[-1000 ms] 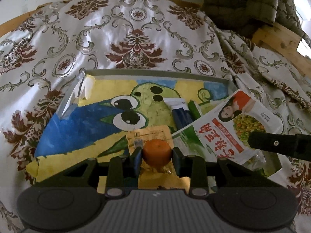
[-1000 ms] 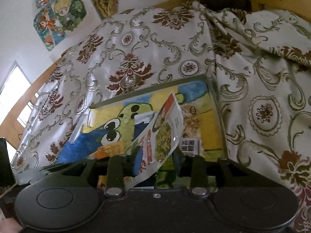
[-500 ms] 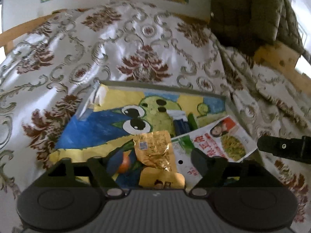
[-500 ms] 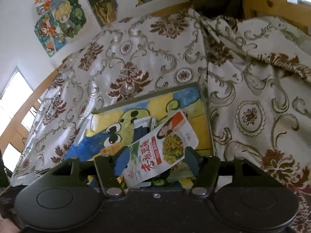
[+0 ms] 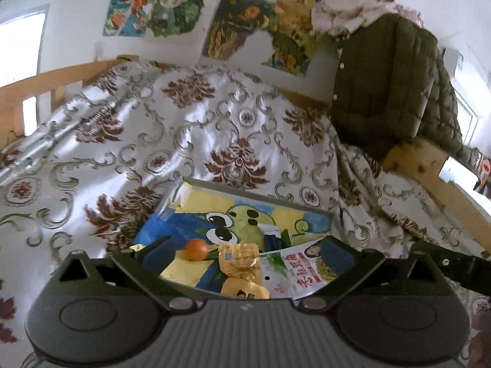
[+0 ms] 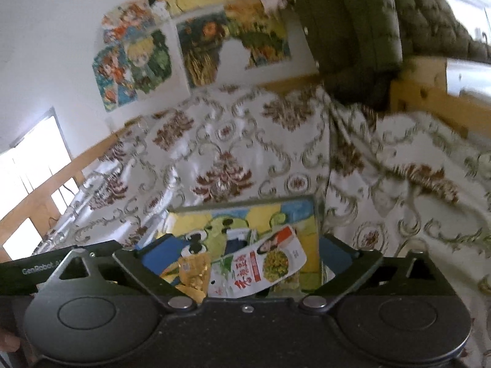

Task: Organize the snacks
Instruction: 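Open the left tool over the tray while the right tool releases the white packet inside, then withdraw both tools from the tray back toward the remaining snacks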

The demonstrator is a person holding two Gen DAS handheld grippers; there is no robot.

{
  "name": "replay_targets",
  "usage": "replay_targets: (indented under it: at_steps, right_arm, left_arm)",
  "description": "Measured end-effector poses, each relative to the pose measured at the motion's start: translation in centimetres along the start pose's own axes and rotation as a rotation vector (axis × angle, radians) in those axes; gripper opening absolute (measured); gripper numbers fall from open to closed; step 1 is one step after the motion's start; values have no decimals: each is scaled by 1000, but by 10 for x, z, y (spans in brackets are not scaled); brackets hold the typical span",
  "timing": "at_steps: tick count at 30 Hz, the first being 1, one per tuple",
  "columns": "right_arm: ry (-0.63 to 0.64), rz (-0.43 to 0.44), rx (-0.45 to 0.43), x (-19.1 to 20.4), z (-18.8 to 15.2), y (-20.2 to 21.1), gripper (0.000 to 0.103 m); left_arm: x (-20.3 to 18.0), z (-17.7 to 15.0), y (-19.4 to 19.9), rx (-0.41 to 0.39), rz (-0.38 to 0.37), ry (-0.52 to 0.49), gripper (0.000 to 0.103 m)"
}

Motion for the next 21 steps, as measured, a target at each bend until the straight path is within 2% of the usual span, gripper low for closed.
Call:
replay_targets:
  at_steps: [6,14,21]
  right_arm:
    - [68,-27,-52,21,-7,37,102]
    - [124,-70,-68,43,-36,74,102]
    - [126,-78,-75,59,-58,100,102]
  left_arm:
    - [17,-10,40,-56,31,19,103]
    - [39,-34,95,-149,83,-40,103]
    - [56,-57,129,-164,112,-81,103]
Point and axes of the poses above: each gripper's, at about its wrist camera, not at the fingertips, and y roughly against the way its jaws point, x to its left, z to its top, the point moved 10 cm from there along -y, roughly the way its jaws point, and after that the axes turned 10 degrees about z, right-handed, at the moved point
